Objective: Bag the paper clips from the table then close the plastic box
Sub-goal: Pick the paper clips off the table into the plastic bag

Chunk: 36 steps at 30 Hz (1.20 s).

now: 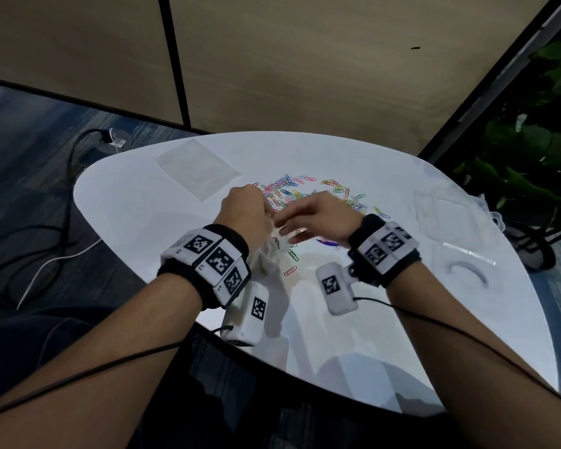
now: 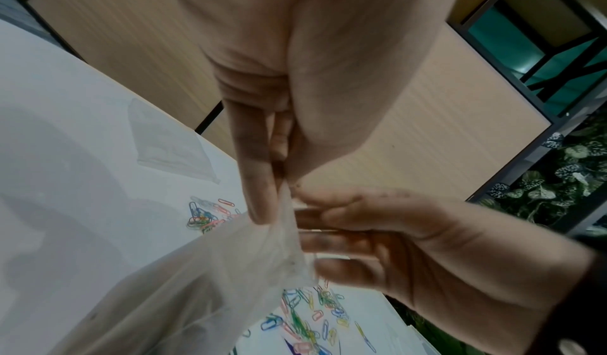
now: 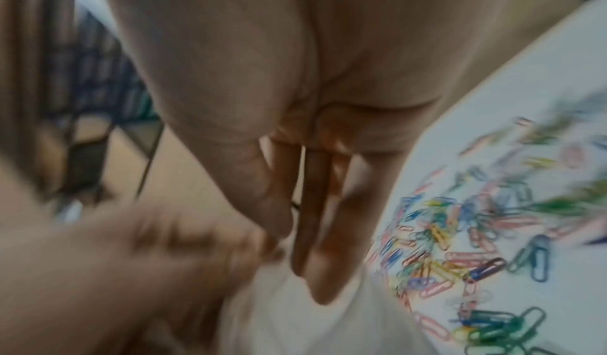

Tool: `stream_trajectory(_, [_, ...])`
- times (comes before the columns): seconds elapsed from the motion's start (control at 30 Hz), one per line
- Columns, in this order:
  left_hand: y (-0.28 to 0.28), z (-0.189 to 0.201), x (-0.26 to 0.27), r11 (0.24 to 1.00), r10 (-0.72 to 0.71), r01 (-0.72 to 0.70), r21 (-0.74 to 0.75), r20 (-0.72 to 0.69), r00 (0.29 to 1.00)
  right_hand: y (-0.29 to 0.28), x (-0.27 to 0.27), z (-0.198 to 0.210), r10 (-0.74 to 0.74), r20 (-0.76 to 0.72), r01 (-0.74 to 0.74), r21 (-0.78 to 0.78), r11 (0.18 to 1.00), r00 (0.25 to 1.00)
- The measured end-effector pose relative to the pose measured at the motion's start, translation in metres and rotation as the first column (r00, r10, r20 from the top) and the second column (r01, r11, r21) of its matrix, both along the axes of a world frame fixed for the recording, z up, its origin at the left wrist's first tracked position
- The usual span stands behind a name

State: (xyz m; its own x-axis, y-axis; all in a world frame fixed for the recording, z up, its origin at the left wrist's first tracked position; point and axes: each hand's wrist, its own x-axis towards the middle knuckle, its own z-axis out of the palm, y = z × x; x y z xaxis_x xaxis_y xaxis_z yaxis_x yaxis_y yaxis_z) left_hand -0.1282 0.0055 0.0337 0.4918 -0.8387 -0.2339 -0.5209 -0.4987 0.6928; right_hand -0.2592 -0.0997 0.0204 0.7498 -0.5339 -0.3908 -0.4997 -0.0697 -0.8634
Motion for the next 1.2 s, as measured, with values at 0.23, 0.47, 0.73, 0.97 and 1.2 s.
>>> stream_trajectory(0.23, [0.002, 0.000, 0.003, 1.000, -0.006, 0.007, 0.018, -0.029, 1.000, -0.085, -0.105, -0.088, -0.665, -0.558, 0.381, -0.548, 0.745, 0.497])
stream_trajectory(0.47, [0.006, -0.004, 0.012, 1.000, -0.003, 0.004, 0.005, -0.059, 0.998, -0.135, -0.101, -0.157, -0.665, -0.628, 0.280, -0.607, 0.744, 0.404])
stream_trajectory(0.73, [0.004, -0.008, 0.014, 1.000, -0.016, 0.016, 0.007, -0.038, 0.999, -0.136, -0.032, -0.122, -0.359, -0.705, -0.195, -0.574, 0.796, 0.611])
stream_trajectory(0.97, [0.004, -0.006, 0.011, 0.999, -0.034, 0.034, 0.010, -0.032, 0.999, -0.114, -0.022, -0.116, -0.336, -0.624, -0.309, -0.698, 0.646, 0.706])
stream_trajectory(1.2, [0.006, -0.003, 0.011, 0.998, -0.057, 0.057, 0.024, -0.013, 0.998, -0.128, -0.054, -0.107, -0.565, -0.372, 0.222, -0.655, 0.722, 0.737])
